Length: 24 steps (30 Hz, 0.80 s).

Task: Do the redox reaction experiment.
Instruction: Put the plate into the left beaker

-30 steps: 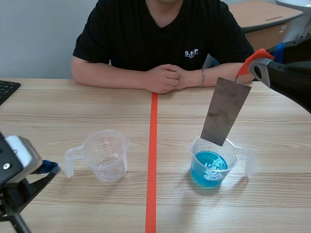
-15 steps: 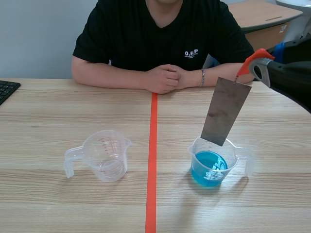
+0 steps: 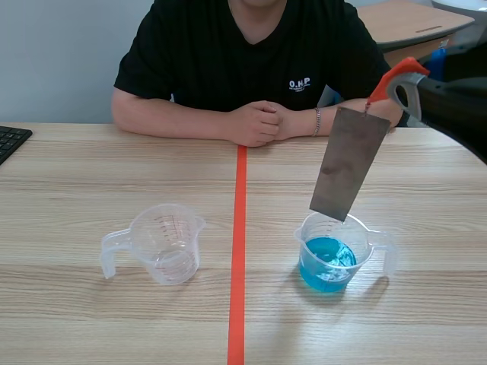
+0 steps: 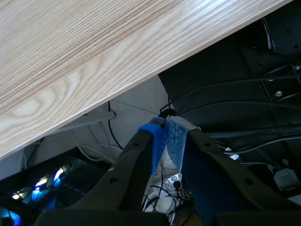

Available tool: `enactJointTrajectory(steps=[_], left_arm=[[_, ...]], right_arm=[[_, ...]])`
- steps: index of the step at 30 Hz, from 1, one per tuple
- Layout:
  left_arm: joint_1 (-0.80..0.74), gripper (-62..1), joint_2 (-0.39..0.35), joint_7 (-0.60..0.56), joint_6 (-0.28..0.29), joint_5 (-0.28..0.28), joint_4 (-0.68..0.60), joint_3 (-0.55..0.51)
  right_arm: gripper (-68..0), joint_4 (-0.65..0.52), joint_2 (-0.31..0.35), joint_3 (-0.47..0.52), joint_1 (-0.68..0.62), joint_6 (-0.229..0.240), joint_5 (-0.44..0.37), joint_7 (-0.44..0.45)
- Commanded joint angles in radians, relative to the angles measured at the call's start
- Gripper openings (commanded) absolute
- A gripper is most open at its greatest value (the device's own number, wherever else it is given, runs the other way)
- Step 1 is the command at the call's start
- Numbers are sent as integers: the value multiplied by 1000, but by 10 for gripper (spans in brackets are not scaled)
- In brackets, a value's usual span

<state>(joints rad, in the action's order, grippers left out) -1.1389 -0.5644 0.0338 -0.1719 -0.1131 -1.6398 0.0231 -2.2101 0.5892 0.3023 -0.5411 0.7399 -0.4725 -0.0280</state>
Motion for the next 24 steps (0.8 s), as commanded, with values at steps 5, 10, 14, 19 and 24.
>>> enactJointTrajectory(steps=[5,10,14,19,24], left_arm=[[-14,-563,34,10,2,2,-4,-3],[-13,-563,35,11,2,2,-4,-3],[-13,-563,35,11,2,2,-4,-3],[-13,-563,35,10,2,2,-4,-3],[-13,-563,35,10,2,2,-4,-3]], right_arm=[[-660,-13,40,-63,82,6,-12,7],[-660,-13,40,-141,161,6,-11,-18],[-660,-12,39,-225,239,6,-11,-50],[-660,-4,35,-341,342,6,-11,-84],[-660,21,31,-457,438,6,-11,-103]])
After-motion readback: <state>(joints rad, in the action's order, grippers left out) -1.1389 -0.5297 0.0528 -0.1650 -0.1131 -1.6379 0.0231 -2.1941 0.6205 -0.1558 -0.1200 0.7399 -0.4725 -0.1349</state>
